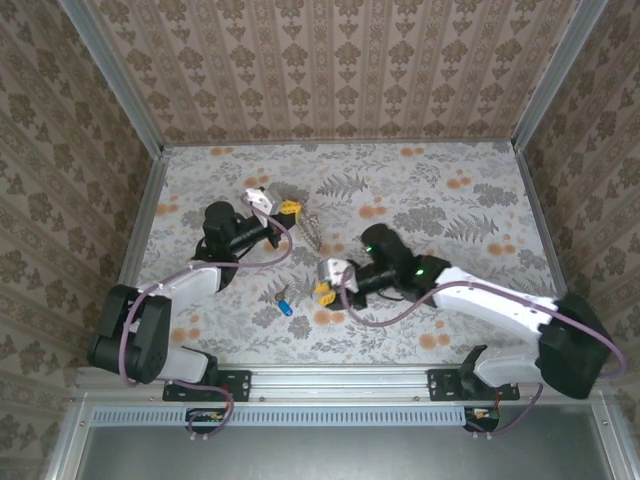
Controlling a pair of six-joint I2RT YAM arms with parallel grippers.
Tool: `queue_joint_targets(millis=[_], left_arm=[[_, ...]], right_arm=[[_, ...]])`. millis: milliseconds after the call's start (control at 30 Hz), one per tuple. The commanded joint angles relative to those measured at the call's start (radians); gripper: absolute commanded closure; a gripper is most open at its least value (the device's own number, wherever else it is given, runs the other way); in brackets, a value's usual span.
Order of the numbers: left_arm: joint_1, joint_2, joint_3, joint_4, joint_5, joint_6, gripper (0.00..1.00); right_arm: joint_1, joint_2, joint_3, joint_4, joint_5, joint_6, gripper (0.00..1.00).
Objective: Put the keys on the keyring
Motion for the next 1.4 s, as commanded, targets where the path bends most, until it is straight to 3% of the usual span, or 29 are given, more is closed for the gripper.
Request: queue_joint_targets(millis=[0,367,800,933,1033,1367], left_arm=[[0.031,0.014,0.007,0.157,-0.008,-0.064,1.00],[0.092,0.004,0.028,0.073,-0.039,-0.025,1.00],[0.102,-0.026,0.026,0.033,-0.027,-0.013,1.00],[0.102,-0.047,0.029,0.007,-0.012,-0.006,1.00],[0.097,-0.065,0.032,-0.023,-0.004,0.006,1.00],[0.042,-0.122,0.038,-0.093,0.002,0.038,1.00]], right_arm=[[0.078,0.141,0.038,0.053,0.159,0.009,0.73],[0.166,0.540,0.254,0.194,0.328,0.106,0.67],[0.168,0.710,0.368,0.106,0.383,0.069,0.65],[0.157,0.680,0.288,0.134,0.401,0.071,0.66],[0.129,0.634,0.218,0.148,0.426,0.103,0.74],[-0.066,0.319,-0.190,0.251,0.480,0.286,0.91]])
